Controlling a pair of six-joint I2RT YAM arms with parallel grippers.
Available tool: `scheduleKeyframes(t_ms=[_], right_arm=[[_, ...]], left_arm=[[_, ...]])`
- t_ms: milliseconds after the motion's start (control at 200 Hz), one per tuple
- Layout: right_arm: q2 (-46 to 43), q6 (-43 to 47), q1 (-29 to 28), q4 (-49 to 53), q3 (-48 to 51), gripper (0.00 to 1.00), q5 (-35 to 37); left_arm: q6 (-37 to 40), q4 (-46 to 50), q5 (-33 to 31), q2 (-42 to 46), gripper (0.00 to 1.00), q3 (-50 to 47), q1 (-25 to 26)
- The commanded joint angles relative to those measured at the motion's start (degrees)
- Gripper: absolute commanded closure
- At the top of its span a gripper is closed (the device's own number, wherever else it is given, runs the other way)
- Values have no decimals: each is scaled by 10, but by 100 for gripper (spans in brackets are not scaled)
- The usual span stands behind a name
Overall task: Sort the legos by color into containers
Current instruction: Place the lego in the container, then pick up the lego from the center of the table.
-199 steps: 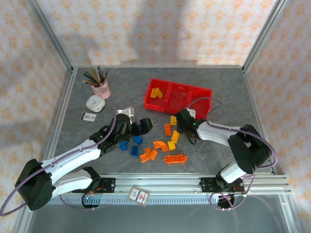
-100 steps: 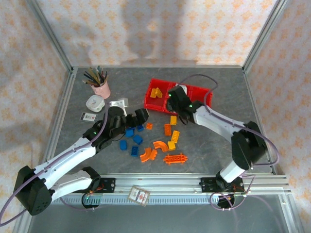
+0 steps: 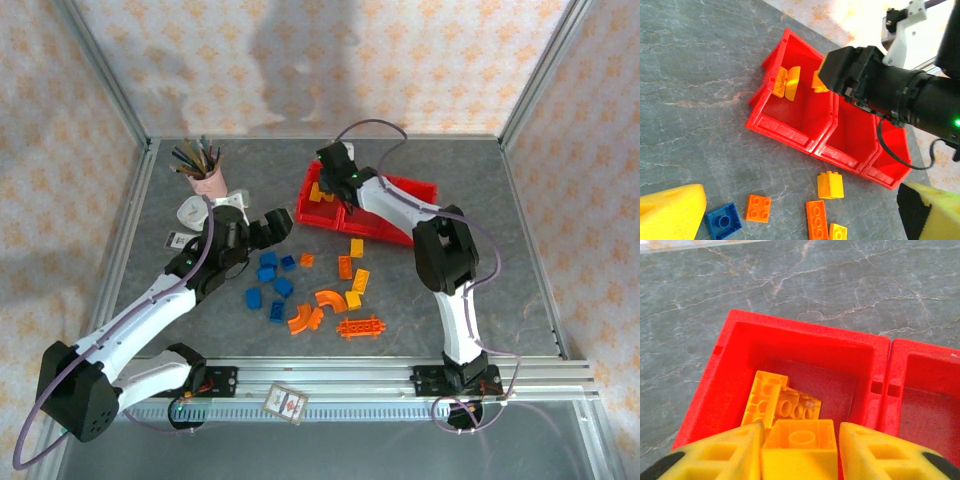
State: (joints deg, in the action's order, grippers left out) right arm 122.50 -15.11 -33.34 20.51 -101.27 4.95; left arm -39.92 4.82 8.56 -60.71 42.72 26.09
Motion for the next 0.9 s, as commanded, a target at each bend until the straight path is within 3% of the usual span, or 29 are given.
scheduleKeyframes(t_ms=[0, 135, 571, 896], right_arm=[[-7, 17, 1, 36, -34, 52, 21], [-70, 20, -2, 28, 5, 46, 12], [-295, -42, -35, -32, 305, 35, -27], [-350, -118, -79, -39, 437, 29, 15]], left_arm=[[13, 3, 7, -4, 1, 18, -4], [12, 0, 17, 0, 1, 16, -5], [12, 20, 39, 28, 1, -9, 30], [-22, 0, 19, 31, 1, -53, 93]])
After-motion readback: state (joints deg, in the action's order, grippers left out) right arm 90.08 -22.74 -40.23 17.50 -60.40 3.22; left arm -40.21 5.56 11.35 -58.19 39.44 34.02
